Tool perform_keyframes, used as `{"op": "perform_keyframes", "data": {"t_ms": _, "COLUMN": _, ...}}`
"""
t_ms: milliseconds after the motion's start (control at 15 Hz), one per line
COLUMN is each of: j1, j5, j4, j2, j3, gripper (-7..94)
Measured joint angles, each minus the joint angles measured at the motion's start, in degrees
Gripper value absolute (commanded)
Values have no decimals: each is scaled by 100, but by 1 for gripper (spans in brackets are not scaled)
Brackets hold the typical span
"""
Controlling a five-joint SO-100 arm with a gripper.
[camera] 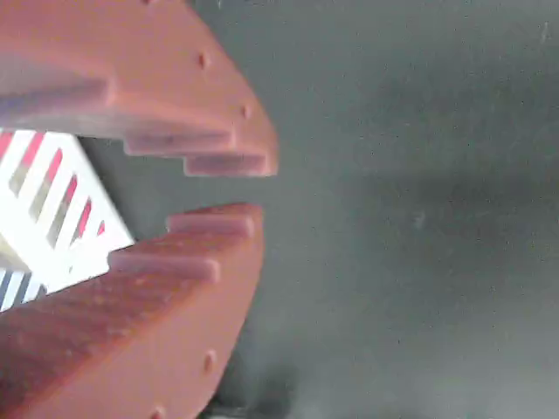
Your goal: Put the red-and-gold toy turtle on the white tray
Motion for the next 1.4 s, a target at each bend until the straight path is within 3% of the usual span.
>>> {"op": "perform_keyframes", "data": {"t_ms": 267, "j1": 18, "j5": -237, "j4": 1072, "j2": 879, "j3": 413, "gripper": 0}}
{"op": "perform_keyframes", "data": {"t_ms": 667, "j1": 132, "j5": 185, "j4": 1125, "j2": 967, "j3": 563, "gripper": 0}}
{"op": "perform_keyframes", "data": {"t_ms": 1400, "j1": 211, "j5": 193, "j4": 1125, "j2": 967, "j3": 563, "gripper": 0}}
